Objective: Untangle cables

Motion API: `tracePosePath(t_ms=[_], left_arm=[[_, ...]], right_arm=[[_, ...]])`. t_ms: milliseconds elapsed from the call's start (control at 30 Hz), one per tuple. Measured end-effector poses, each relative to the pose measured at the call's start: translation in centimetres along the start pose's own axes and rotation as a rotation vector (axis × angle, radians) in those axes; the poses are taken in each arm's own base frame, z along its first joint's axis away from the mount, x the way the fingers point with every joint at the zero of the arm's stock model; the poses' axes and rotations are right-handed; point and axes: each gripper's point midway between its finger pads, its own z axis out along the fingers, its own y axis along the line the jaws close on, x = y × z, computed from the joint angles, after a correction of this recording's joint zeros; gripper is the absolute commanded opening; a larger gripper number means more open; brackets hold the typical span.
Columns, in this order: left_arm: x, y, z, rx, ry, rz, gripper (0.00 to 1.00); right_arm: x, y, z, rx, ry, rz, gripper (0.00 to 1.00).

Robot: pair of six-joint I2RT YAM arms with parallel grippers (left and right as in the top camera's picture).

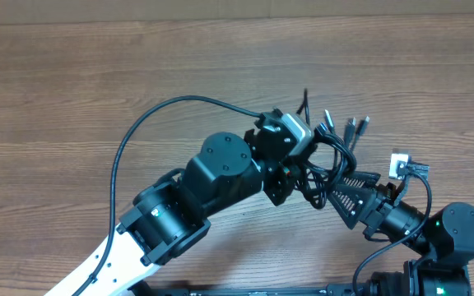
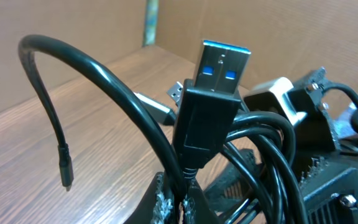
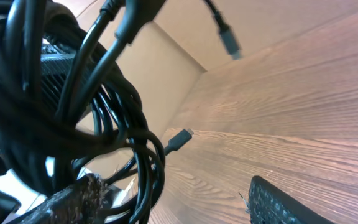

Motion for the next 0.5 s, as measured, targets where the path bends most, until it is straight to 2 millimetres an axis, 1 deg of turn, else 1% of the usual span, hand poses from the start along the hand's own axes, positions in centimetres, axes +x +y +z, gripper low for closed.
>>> tracePosePath(t_ms=[100, 133, 167, 367, 500], left_arm=[[-0.1, 0.9, -0.1, -0.027, -0.004, -0.006, 0.04], [-0.2, 1.2, -0.1, -0.036, -0.006, -0.007, 0.04], [-0.2, 1.4, -0.1, -0.042, -0.006, -0.008, 0.04], [-0.1, 1.5, -0.1, -0.049, -0.002, 0.018, 0.04], [0.3, 2.2, -0.2, -0.090, 0.012, 0.027, 0.04]], right_arm=[[-0.1, -0.5, 0.0, 0.024, -0.012, 0.011, 0.73], [-0.1, -0.5, 0.0, 0.025, -0.013, 0.011, 0.69], [-0.2, -0.5, 0.0, 0.027, -0.015, 0.012, 0.67], [-0.4, 0.5, 0.0, -0.015, -0.013, -0.033, 0.67], [-0.3, 0.5, 0.0, -0.020, -0.008, -0.033, 0.67]])
